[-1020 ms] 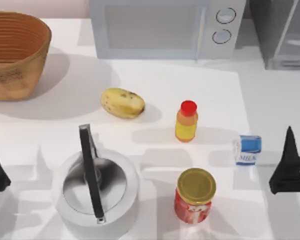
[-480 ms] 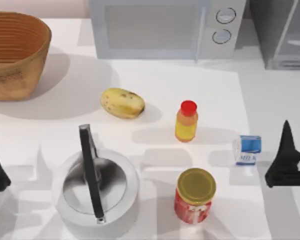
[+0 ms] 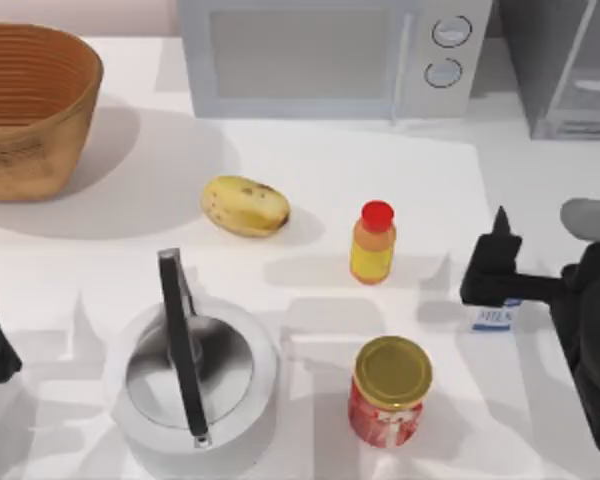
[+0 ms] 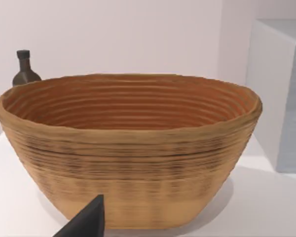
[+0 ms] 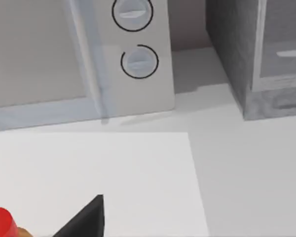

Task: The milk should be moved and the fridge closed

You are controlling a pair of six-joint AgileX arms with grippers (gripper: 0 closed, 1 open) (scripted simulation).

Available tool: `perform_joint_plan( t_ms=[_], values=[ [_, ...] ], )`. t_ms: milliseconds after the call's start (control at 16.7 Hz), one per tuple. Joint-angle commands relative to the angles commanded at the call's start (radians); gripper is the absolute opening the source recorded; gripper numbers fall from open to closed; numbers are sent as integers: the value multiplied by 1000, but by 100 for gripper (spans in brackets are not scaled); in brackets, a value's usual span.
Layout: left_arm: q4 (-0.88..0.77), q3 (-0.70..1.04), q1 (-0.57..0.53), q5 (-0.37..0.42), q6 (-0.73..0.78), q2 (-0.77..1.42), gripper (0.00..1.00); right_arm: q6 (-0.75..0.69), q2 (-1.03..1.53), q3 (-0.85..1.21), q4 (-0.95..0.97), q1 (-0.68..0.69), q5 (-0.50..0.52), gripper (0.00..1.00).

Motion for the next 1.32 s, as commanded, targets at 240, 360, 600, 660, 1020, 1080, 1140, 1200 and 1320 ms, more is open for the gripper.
perform_joint_plan(
  t_ms=[240,360,600,660,1020,1080,1140,1200,1320],
  values=[
    [0,0,0,0,0,0,100,86,191,27,-101,11,-33,100],
    [0,0,0,0,0,0,100,110,225,32,-128,30,-51,100],
    [0,0,0,0,0,0,100,126,236,40,-138,42,-62,100],
    [0,0,0,0,0,0,100,126,236,40,-138,42,-62,100],
    [0,0,0,0,0,0,100,78,280,54,-75,-22,-107,100],
    [0,0,0,0,0,0,100,66,305,61,-52,-38,-120,100],
    [0,0,0,0,0,0,100,57,332,69,-28,-50,-130,100],
    [0,0,0,0,0,0,100,50,360,77,-3,-59,-137,100],
    [0,0,0,0,0,0,100,45,410,89,38,-67,-144,100]
  ],
)
